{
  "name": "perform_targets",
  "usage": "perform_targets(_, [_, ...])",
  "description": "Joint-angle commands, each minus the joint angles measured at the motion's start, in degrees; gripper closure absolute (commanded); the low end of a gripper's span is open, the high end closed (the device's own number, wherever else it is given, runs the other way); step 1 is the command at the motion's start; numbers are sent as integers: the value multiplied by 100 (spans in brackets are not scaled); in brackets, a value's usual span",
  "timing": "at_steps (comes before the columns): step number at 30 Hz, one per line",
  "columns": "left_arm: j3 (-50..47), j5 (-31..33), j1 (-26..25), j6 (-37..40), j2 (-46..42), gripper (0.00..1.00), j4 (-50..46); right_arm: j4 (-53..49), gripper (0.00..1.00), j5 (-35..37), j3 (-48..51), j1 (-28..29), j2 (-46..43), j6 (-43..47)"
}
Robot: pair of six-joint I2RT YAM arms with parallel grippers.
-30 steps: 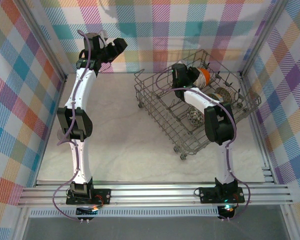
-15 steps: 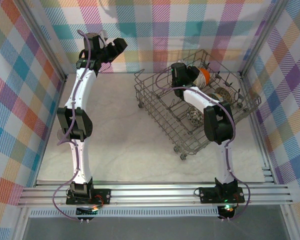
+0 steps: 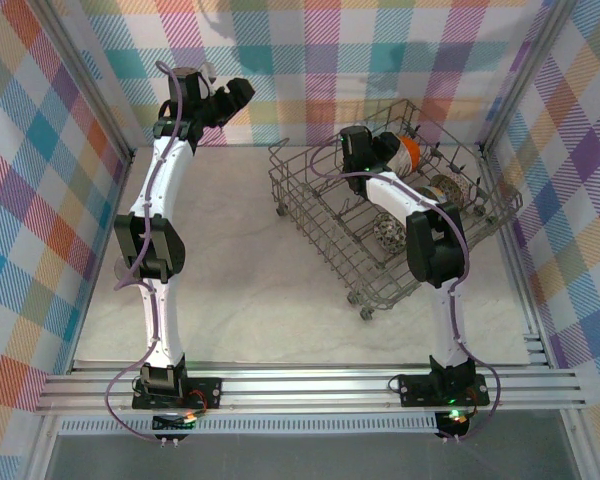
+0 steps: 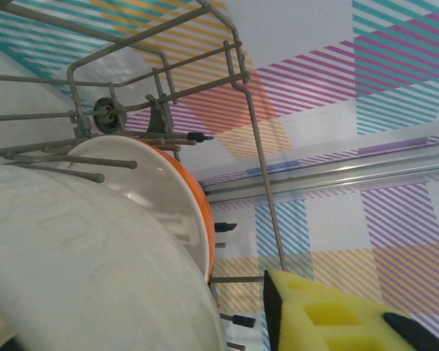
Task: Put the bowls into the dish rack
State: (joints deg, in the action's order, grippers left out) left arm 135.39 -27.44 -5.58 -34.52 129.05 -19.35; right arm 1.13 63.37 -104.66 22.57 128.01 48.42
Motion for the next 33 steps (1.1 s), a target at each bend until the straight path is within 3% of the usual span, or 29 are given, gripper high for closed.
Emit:
perform_targets(1, [-57,-24,-39,7,-125,21,99,-270,60,-38,-277,-5,60,-313])
perform_targets(9, [-66,-24,-48,-6,-115,21,124,-846,43,-276,-521,2,138,-757])
perform_targets(21, [-97,-86,-50,-64,-74,21,131,-1970,28,-682,-1494,-2,685,-1690])
perform_targets(33, [-162,-151,-52,-52,-117,21,38,-3113,1,-1364,-2084,2,623,-2580])
